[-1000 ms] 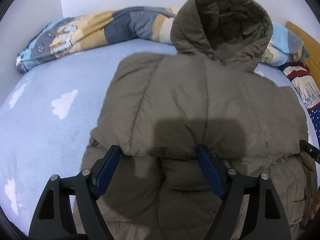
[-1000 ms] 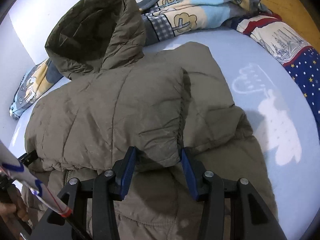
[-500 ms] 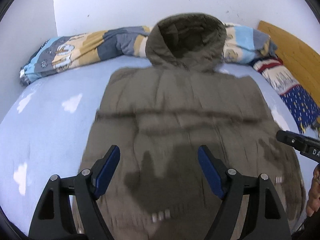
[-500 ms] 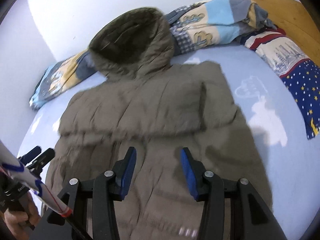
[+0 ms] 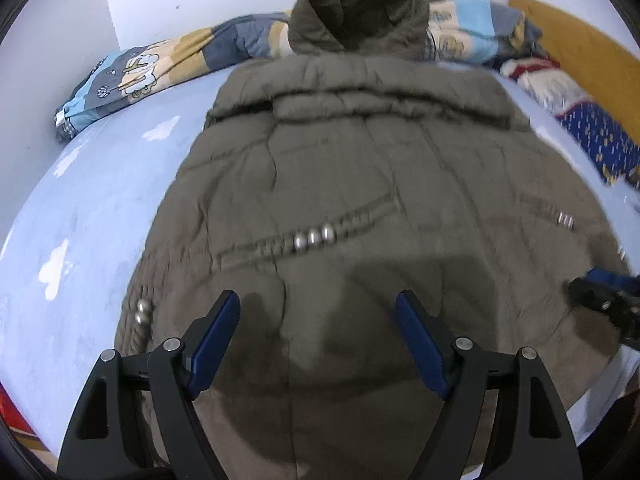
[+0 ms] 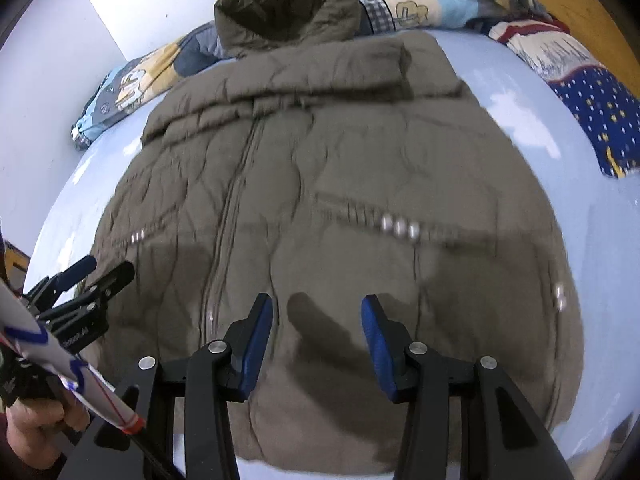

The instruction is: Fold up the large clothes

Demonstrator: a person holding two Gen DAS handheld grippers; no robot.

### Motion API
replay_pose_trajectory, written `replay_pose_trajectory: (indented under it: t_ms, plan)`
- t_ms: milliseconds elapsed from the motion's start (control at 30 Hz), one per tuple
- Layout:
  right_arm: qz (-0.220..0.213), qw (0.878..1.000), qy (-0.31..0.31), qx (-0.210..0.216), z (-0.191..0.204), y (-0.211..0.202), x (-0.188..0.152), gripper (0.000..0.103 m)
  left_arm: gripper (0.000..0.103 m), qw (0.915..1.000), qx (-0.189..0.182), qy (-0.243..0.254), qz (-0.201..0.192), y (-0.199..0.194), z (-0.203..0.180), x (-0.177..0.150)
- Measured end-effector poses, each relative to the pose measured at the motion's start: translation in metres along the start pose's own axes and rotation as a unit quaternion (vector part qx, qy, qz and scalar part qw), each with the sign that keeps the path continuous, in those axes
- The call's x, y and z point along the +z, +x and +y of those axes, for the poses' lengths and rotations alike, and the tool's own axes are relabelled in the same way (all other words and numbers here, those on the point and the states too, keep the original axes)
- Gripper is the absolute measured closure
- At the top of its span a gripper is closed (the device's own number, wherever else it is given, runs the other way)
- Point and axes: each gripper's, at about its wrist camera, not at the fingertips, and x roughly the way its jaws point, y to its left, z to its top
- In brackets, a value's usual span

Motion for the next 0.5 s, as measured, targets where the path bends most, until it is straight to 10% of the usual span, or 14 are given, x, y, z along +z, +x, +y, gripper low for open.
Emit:
replay_pose_trajectory:
  t_ms: [500]
  plan:
    - [0.006, 0.998, -0.038, -0.049, -0.002, 0.021, -0.033, 0.051, 0.018, 0.9997, 0.002, -0.001, 0.023, 0.026, 0.001, -0.02]
